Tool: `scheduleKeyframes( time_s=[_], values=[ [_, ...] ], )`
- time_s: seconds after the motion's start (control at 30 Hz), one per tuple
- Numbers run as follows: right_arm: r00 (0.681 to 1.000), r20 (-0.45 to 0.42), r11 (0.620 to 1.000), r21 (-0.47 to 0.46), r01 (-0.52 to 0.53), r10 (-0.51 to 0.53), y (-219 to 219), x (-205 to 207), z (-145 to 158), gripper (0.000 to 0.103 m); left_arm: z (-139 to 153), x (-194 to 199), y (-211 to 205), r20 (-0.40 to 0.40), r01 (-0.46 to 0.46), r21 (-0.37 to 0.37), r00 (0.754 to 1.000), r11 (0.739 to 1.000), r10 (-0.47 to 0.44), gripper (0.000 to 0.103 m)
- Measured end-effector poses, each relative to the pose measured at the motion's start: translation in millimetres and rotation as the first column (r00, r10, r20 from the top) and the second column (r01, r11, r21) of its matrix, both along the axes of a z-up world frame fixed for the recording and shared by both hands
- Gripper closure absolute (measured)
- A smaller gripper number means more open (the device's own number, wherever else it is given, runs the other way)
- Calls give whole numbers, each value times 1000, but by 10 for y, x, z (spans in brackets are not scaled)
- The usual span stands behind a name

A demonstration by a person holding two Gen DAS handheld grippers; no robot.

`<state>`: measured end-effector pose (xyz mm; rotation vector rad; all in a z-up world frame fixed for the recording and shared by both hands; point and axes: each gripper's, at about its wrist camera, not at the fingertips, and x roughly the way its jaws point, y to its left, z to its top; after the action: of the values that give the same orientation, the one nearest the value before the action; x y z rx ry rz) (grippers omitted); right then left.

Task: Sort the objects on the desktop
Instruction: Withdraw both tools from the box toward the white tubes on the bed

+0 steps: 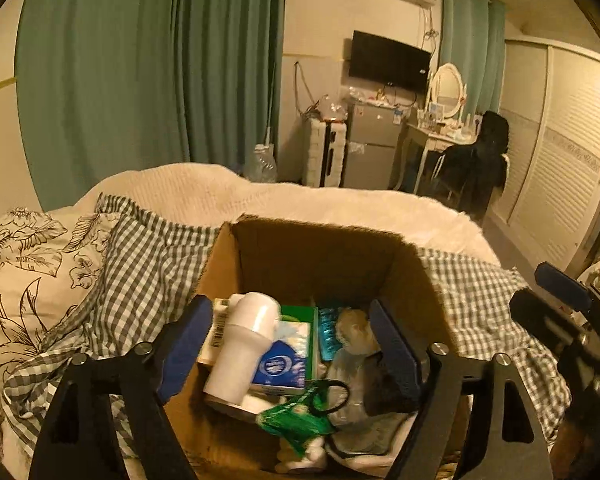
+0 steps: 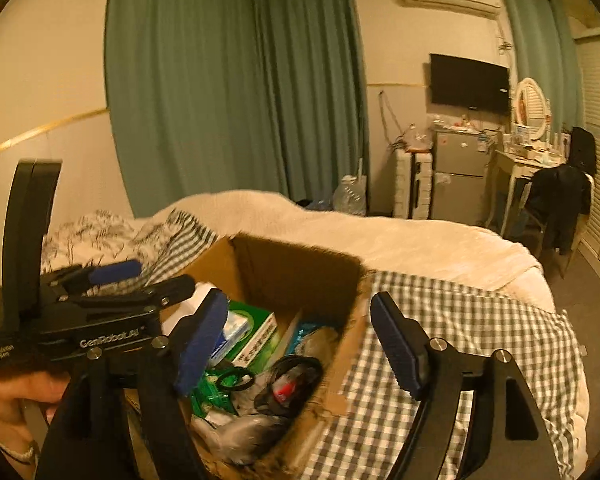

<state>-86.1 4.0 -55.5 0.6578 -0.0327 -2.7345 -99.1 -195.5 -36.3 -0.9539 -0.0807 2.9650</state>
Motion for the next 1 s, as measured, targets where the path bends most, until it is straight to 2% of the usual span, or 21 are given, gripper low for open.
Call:
scheduleKeyframes(
  time_s=[0.1, 0.33, 0.53, 0.73, 0.9, 1.0],
  values=[
    [998, -7, 998, -16, 57, -57, 249, 63, 76, 24, 86, 106, 131, -40, 17, 6, 999, 1000, -17, 13],
    [987, 19, 987, -25, 160, -159, 778, 220, 115, 24, 227, 353, 541, -123, 98, 23, 988, 995, -95, 7],
    [982, 39, 979, 86, 182, -186, 1017, 408, 44, 24, 195, 483, 924, -149, 183, 27, 973, 983, -177, 3],
    [975, 122, 978, 122, 169, -184, 1328, 506, -222, 24, 52, 580, 1386, -133, 305, 11, 944, 952, -301, 2],
    [962, 207, 972, 188, 141, -180, 1554, 567, -499, 24, -213, 617, 1776, -71, 413, 11, 909, 911, -411, 2],
    [949, 268, 970, 219, 109, -167, 1699, 629, -713, 24, -432, 617, 2013, -14, 461, -18, 887, 887, -461, 2]
  ],
)
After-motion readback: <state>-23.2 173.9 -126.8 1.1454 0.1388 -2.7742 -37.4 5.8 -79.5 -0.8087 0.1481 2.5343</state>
